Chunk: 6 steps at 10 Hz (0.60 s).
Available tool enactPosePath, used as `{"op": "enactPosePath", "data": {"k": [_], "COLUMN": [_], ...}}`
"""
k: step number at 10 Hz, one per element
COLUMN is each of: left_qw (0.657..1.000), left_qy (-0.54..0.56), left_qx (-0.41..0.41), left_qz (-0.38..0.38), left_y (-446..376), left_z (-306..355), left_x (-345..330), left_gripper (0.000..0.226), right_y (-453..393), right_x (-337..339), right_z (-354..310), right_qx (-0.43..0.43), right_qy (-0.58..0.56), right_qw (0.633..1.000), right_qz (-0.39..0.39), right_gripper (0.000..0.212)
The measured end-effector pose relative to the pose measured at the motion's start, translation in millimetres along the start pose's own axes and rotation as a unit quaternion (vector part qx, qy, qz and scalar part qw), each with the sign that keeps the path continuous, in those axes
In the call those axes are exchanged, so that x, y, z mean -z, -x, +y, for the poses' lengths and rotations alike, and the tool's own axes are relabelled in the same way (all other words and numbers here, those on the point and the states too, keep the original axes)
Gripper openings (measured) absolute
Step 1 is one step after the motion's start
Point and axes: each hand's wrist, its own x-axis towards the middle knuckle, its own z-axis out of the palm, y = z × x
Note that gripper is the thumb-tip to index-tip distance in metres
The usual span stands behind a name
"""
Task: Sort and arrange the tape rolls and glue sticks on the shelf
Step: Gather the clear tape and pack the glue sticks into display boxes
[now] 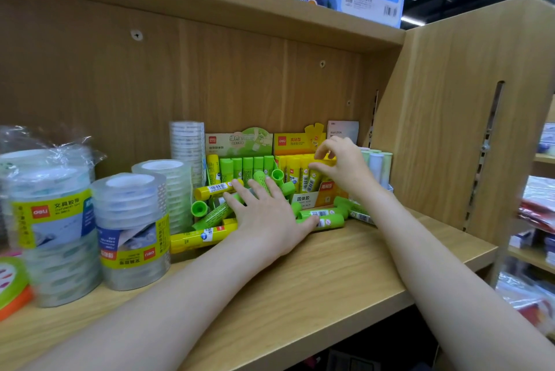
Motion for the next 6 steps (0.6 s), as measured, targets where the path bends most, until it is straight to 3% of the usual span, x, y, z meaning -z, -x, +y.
{"op": "enactPosePath", "data": {"k": [3,5,6], "left_qw": [1.0,1.0,1.0], "left_qy": [0.003,0.001,-0.001], "left_qx": [0.002,0.005,0.005], "left_qz": [-0.003,-0.004,-0.005], "left_y": [0,1,1], "left_z": [0,1,1], "left_x": [1,1,1], "left_gripper": [0.106,0.107,0.107], "right_y": [-1,-2,2], "right_x": [-6,-5,-4], "right_z": [-12,-18,-20], "right_qx": [-0.004,-0.068,-0.035], "right_qy": [0.012,0.051,0.086], "right_qw": [1.0,0.996,0.995], "right_qz": [0.0,-0.01,-0.025], "right_gripper": [0.016,0.016,0.02]}}
